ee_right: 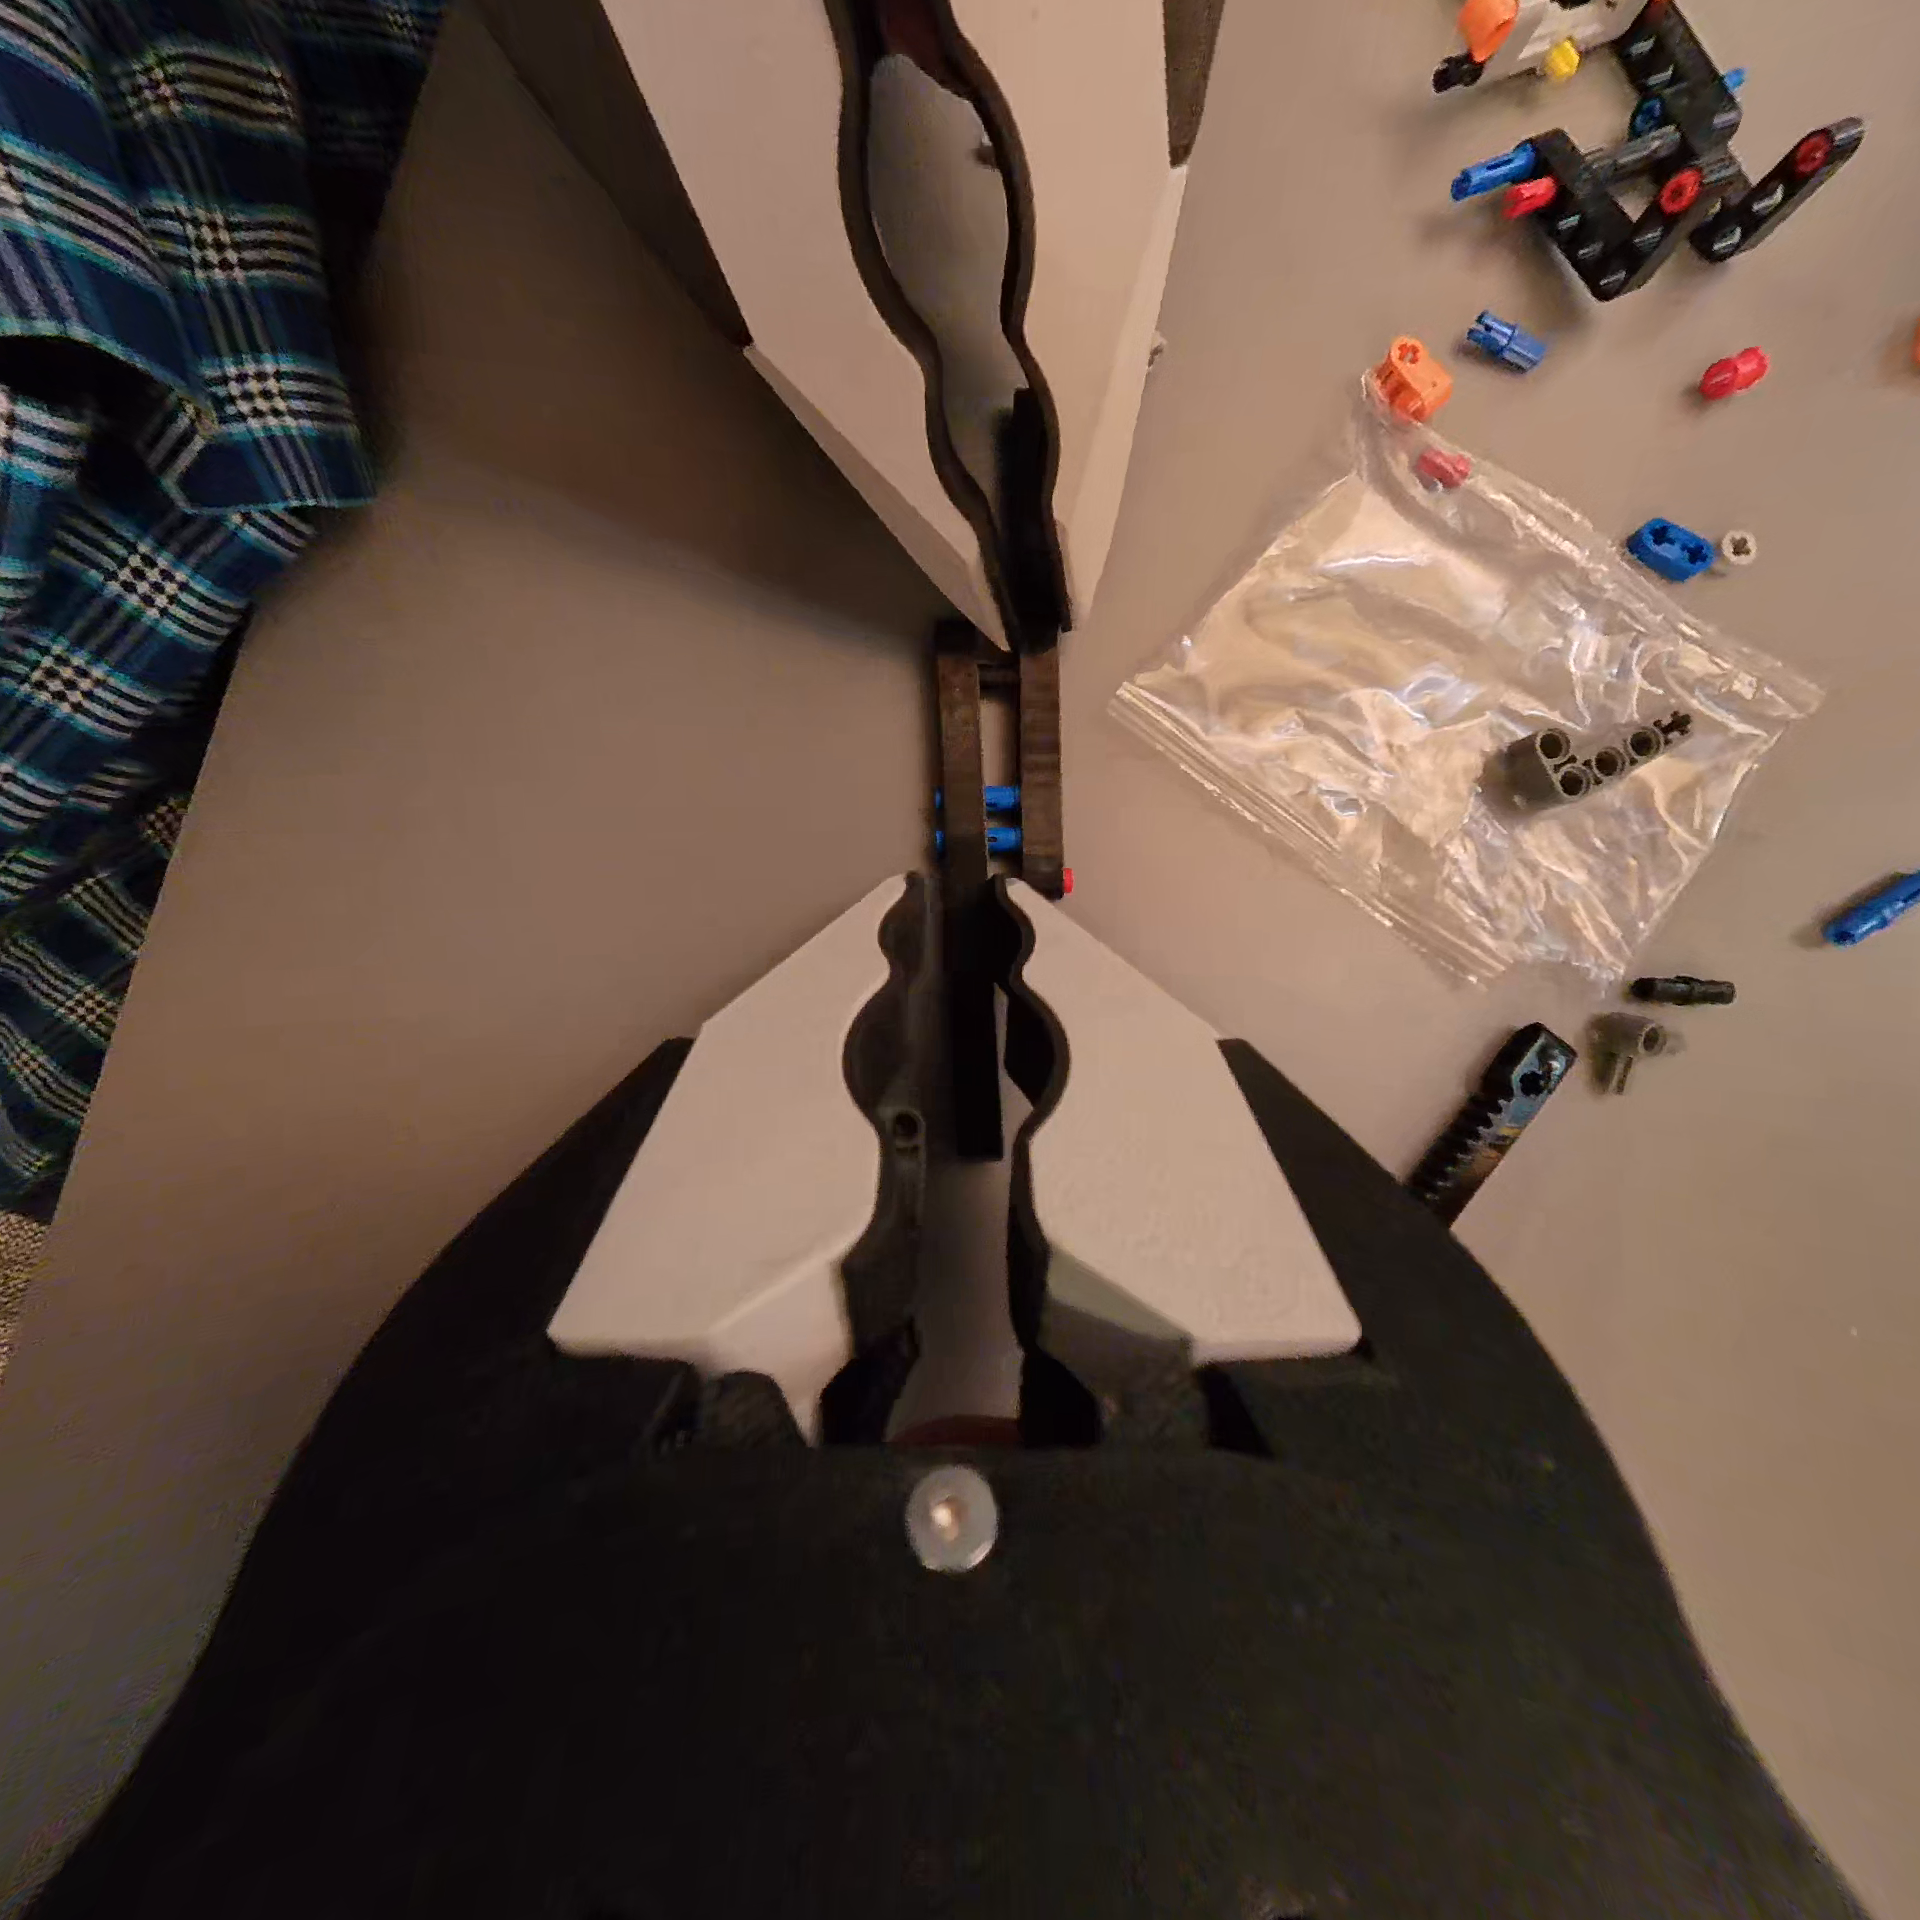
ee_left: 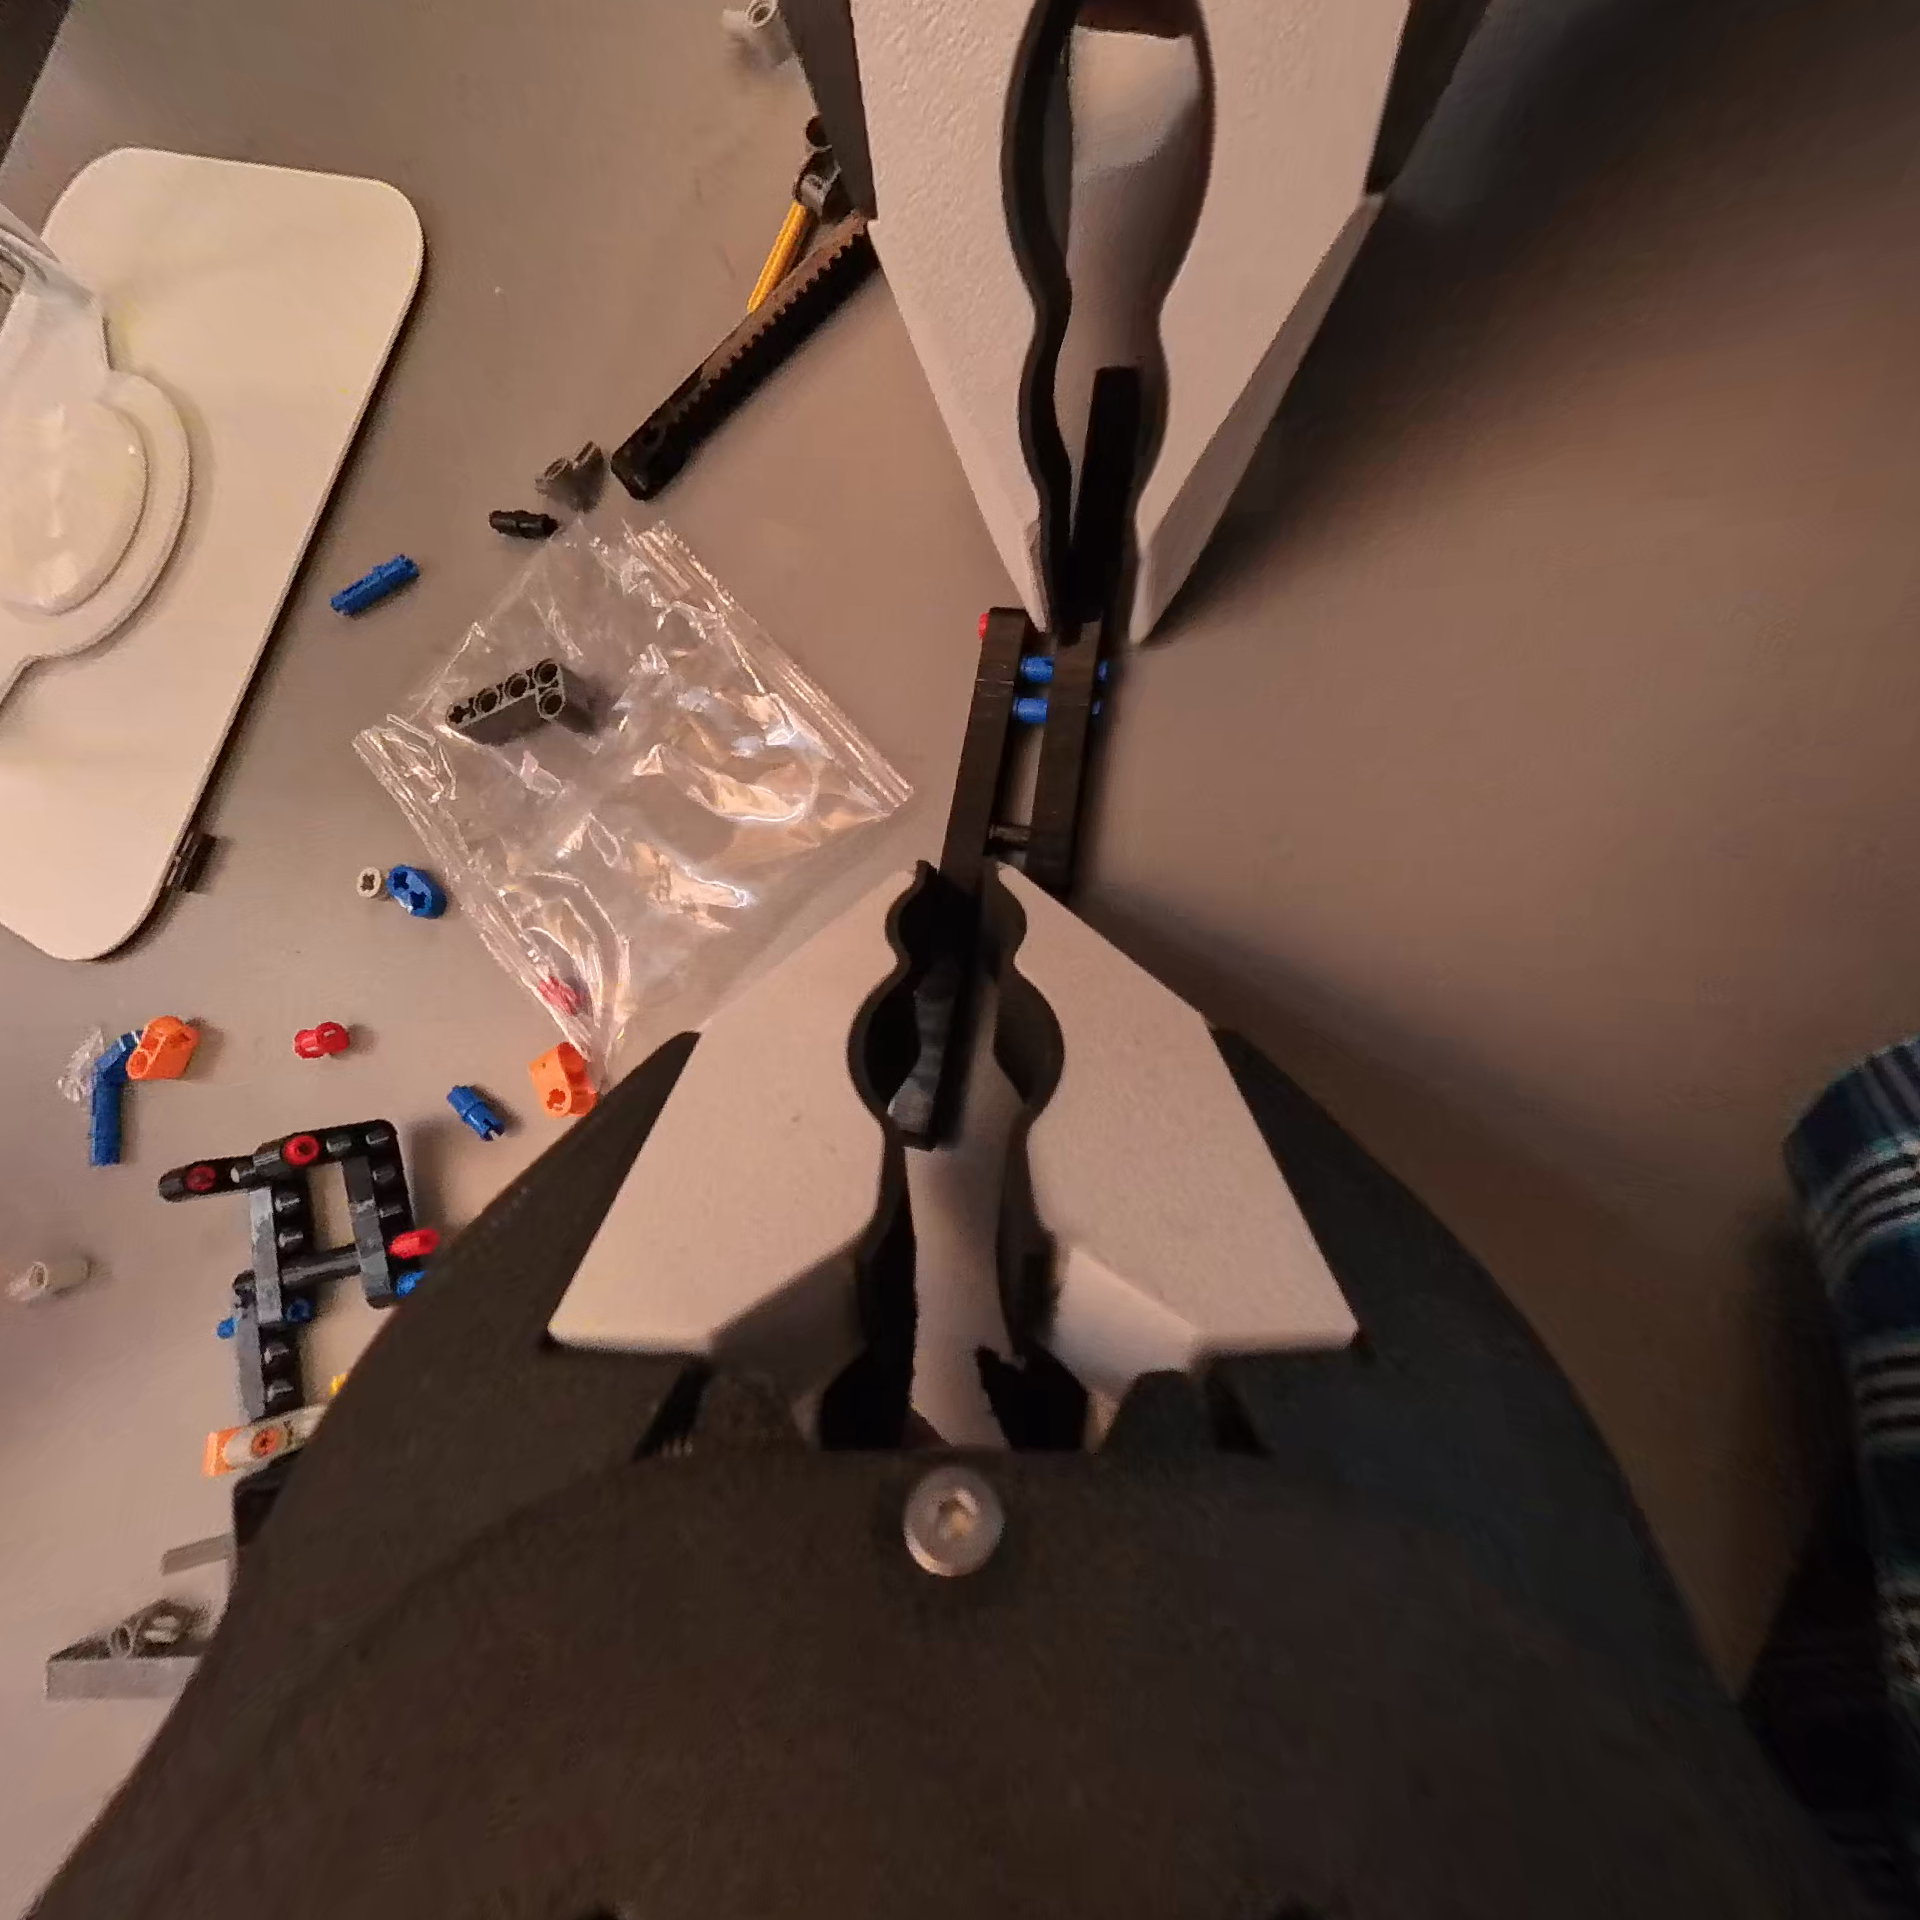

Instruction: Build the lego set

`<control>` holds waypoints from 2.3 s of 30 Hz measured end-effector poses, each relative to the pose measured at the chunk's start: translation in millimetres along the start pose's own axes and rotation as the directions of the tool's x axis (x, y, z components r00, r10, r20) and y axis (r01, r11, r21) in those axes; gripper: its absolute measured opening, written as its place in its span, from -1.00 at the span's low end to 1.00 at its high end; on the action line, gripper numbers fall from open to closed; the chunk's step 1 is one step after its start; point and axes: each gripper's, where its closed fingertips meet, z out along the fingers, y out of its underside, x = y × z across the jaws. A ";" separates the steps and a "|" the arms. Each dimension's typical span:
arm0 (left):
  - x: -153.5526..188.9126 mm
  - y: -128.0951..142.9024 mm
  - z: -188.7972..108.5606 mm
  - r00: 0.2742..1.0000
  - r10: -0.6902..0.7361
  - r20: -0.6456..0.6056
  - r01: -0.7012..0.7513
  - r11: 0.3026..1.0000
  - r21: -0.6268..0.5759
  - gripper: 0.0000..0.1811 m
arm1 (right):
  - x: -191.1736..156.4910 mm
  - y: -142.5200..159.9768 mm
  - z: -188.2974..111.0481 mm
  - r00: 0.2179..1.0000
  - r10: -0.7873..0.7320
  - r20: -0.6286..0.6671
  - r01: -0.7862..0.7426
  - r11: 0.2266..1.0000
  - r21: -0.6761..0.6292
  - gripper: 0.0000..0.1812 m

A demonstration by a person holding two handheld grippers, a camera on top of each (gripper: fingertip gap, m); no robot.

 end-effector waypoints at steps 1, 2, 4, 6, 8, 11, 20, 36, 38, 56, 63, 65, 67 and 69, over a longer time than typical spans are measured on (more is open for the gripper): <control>0.0 0.1 0.0 1.000 -0.001 -0.002 0.001 1.000 -0.002 -0.93 | 0.0 0.1 0.2 1.000 -0.001 0.000 0.001 1.000 0.001 -0.89; 0.1 0.1 0.0 1.000 0.000 -0.002 0.000 1.000 -0.004 -0.93 | -0.4 0.3 0.3 1.000 -0.010 0.001 0.010 1.000 0.001 -0.88; 0.1 0.2 0.0 1.000 0.003 0.000 -0.003 1.000 -0.008 -0.93 | -1.2 0.0 0.6 1.000 -0.009 0.006 0.009 1.000 0.005 -0.87; 0.0 0.1 0.0 1.000 -0.003 0.003 0.003 1.000 -0.004 -0.93 | -3.7 0.1 0.5 1.000 0.003 0.024 -0.003 1.000 0.014 -0.80; -0.5 0.1 0.2 1.000 -0.012 0.011 0.012 1.000 0.003 -0.93 | -2.8 -0.3 0.8 0.999 0.034 0.021 -0.034 0.999 0.017 -0.83; -1.4 -0.1 0.5 1.000 -0.020 0.024 0.020 1.000 -0.002 -0.93 | 0.7 -0.9 1.6 0.995 0.102 0.003 -0.102 0.995 0.015 -0.94; -0.7 -2.3 -1.0 0.999 -0.054 -0.003 0.054 0.999 -0.002 -0.93 | -2.6 -0.5 2.4 0.998 0.006 -0.064 -0.007 1.000 -0.002 -0.94; 7.7 -26.6 10.7 0.986 0.063 -0.155 -0.071 0.996 -0.046 -1.00 | -3.5 0.0 2.1 1.000 -0.006 -0.031 0.007 0.999 0.038 -0.93; 11.2 -27.7 10.5 0.983 0.073 -0.168 -0.080 0.996 -0.037 -1.00 | -3.6 -0.1 2.0 1.000 -0.003 -0.028 0.004 0.999 0.043 -0.93; 10.6 -23.9 12.4 0.973 0.102 -0.207 -0.115 0.992 -0.054 -0.93 | -4.8 -1.3 2.0 0.999 -0.033 -0.010 0.033 0.997 0.064 -0.93; 9.3 -24.7 13.8 0.985 0.047 -0.163 -0.055 0.998 -0.041 -0.94 | -5.3 -1.7 1.8 1.000 -0.001 -0.008 0.001 0.997 0.078 -0.94; 8.9 -25.1 14.3 0.988 0.040 -0.150 -0.046 0.998 -0.038 -0.94 | -5.3 -1.7 1.9 1.000 -0.001 -0.019 0.003 0.997 0.079 -0.94; 8.2 -25.5 14.9 0.989 0.030 -0.145 -0.036 0.999 -0.040 -0.95 | -5.7 -1.9 1.8 1.000 -0.010 -0.020 0.012 0.997 0.081 -0.94; 8.1 -25.9 15.3 0.988 0.025 -0.150 -0.030 0.999 -0.034 -0.94 | -6.4 -2.0 1.7 1.000 -0.005 0.002 0.005 0.996 0.094 -0.94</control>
